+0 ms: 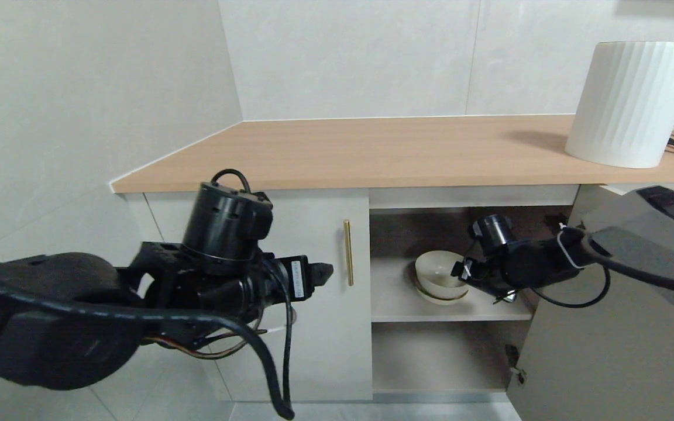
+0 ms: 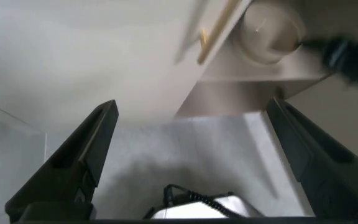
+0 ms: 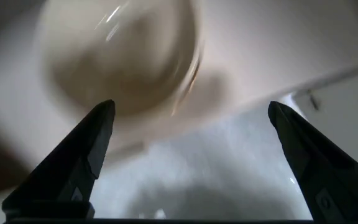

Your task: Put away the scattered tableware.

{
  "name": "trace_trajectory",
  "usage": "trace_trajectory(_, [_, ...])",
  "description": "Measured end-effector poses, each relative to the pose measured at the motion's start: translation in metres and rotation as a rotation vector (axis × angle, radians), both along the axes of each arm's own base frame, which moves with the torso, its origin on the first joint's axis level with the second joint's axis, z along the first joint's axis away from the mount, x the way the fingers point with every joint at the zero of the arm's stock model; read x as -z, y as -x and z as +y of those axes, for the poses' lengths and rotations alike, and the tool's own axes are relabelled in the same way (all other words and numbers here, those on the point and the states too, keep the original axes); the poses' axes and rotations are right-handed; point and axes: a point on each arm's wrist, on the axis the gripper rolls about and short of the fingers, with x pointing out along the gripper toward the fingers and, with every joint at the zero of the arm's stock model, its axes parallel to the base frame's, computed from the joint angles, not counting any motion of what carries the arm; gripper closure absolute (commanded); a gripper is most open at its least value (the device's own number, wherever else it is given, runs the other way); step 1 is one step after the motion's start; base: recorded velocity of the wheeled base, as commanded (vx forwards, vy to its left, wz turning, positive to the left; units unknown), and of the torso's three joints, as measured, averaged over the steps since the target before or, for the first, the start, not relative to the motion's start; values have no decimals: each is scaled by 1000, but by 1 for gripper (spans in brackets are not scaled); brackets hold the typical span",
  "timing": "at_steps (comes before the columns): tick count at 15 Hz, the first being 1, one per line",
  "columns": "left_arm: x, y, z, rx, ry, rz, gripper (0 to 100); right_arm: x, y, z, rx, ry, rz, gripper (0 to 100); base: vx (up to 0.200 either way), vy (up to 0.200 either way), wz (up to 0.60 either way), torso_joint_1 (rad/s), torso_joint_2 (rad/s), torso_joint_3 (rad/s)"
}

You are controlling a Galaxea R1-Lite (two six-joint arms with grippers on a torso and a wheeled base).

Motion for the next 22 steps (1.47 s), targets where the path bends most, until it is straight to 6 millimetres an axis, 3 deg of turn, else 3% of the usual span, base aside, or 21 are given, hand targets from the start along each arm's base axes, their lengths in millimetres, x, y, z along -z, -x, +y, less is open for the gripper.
trace_trajectory(4, [-38,51,43,92,46,-36,0,-63,74,7,-195,-4,-25,0,0,0,0,0,0,0])
trace_trajectory(7, [-45,87,81,101,74,-42,0,-106,147,1,-361,17,-57,0,0,0,0,0,0,0])
trace_trajectory(9, [-47,99,95,68,84,-68,0,-126,192,-10,-435,20,-77,0,0,0,0,0,0,0])
trace_trajectory(11, [-48,105,100,60,92,-83,0,-129,228,-22,-489,26,-57,0,0,0,0,0,0,0])
trace_trajectory(15, [-46,105,101,55,90,-79,0,-134,251,-27,-534,17,-87,0,-200,0,0,6,2,0])
trace_trajectory(22, [-44,104,101,55,87,-69,0,-133,254,-26,-540,21,-84,0,-200,0,0,2,4,2])
